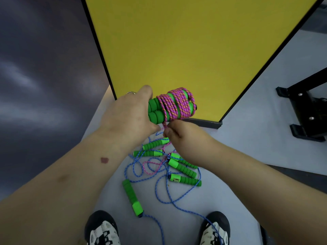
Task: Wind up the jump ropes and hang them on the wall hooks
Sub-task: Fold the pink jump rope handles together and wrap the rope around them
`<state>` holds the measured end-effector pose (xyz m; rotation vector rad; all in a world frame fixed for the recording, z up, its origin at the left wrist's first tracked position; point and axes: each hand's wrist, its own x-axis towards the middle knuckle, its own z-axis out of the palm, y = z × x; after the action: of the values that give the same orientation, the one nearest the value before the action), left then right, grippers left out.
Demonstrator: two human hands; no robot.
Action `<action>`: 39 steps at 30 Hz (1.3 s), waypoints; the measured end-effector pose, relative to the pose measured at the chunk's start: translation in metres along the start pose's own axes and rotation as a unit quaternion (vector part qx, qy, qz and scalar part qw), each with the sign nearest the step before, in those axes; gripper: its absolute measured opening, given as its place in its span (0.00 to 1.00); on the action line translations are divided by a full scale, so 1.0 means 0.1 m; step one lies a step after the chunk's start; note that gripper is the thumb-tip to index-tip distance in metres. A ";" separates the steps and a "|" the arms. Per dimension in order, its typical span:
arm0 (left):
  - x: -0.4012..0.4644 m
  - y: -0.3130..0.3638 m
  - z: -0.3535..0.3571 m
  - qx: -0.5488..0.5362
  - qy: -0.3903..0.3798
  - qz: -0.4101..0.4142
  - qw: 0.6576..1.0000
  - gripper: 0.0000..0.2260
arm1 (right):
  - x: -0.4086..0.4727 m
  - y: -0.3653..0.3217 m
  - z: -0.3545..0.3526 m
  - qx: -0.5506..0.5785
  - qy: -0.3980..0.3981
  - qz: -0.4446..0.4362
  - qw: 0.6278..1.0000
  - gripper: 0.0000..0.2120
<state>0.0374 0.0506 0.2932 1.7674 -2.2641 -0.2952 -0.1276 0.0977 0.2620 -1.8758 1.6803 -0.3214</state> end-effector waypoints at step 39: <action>0.00 0.12 0.11 -0.409 -0.165 0.051 0.896 0.19 | 0.01 -0.17 -0.57 0.428 0.073 -0.022 0.901 0.04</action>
<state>0.0233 0.0535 0.2864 1.1943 -1.9372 -1.3778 -0.1446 0.0825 0.3166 -1.2306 1.2547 -1.0478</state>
